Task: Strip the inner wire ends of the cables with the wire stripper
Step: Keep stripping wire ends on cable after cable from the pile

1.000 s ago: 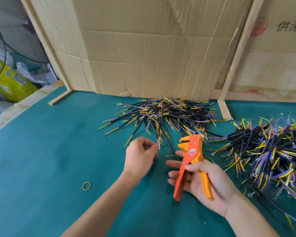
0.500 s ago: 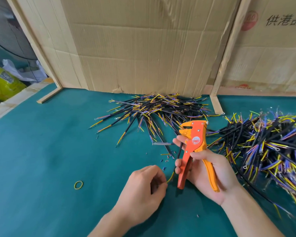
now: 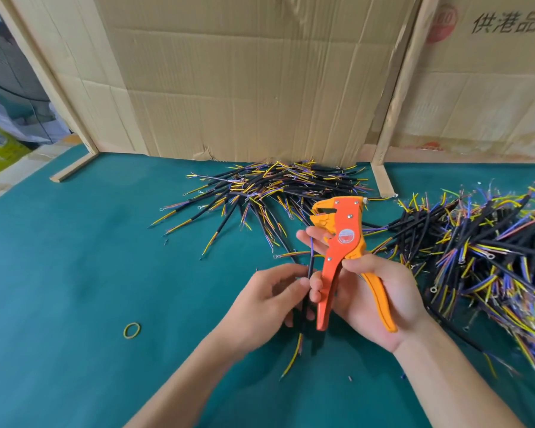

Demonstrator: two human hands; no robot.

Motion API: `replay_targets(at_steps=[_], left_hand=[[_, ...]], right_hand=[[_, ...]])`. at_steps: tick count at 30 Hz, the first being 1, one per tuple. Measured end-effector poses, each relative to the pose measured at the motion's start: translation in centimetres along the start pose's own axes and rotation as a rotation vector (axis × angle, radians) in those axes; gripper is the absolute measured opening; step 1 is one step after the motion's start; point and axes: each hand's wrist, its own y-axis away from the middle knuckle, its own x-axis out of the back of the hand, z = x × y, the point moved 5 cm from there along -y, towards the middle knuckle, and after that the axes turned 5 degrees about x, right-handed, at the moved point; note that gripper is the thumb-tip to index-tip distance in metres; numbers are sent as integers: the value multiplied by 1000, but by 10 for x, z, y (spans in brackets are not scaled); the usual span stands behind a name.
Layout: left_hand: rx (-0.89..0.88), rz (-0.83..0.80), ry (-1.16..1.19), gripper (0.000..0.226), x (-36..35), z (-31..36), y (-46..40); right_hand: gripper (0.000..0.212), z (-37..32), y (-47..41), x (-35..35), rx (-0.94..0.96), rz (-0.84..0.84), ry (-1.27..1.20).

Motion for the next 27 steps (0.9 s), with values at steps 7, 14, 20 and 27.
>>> replay_targets(at_steps=[7,14,20,27], left_hand=[[17,147,236,12,4,-10,-8],[16,256,400,10,11,-19,-10],[1,209,483,37,22,-17,-18],[-46,164,435,34,30,-12,-21]], right_hand=[[77,3,-1,3,-12,12,48],[79,8,-1,6,-59,86,133],[78,15,-4,7,-99,120,147],[65,16,-7,12,-92,173,131]])
